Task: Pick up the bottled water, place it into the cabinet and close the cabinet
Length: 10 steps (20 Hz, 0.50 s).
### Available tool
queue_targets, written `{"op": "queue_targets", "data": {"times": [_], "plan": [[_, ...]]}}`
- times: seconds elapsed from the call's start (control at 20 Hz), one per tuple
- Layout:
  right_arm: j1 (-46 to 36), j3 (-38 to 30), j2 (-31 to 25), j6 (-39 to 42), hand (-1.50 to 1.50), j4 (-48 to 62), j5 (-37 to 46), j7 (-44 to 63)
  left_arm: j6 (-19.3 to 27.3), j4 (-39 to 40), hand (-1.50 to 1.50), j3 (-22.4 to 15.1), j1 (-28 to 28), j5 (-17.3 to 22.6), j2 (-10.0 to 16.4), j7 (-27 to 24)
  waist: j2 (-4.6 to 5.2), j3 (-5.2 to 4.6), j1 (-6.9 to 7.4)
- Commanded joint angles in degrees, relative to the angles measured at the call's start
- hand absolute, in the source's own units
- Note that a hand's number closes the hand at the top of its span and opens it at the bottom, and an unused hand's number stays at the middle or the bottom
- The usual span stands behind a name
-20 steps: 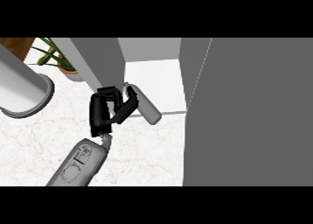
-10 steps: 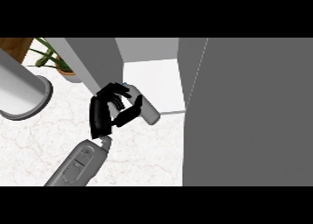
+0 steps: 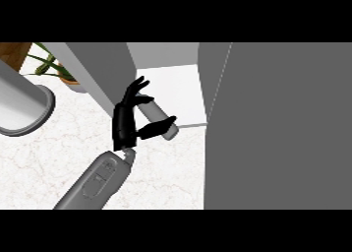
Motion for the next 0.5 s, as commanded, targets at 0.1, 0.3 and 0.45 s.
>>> {"op": "queue_targets", "data": {"times": [0.1, 0.3, 0.45], "plan": [[1.23, -0.08, -0.57, 0.46, -1.5, -0.37, 0.03, -0.82, -5.75, 11.63, -1.5, 9.71, -14.61, 4.55, 3.22, 0.93, 1.26, -0.6, -0.21], [1.87, -0.55, -0.23, 0.19, -1.5, -0.46, -0.68, -1.33, -8.6, 8.66, -1.5, 10.81, -14.54, 8.97, 2.0, -4.02, 1.16, -0.65, 0.24], [1.52, 0.5, -0.09, -0.2, -1.5, -1.02, 0.91, -1.42, -10.53, 6.5, -1.5, 12.26, -12.18, 13.03, 0.19, -9.92, 1.18, -0.76, 0.7]]}}
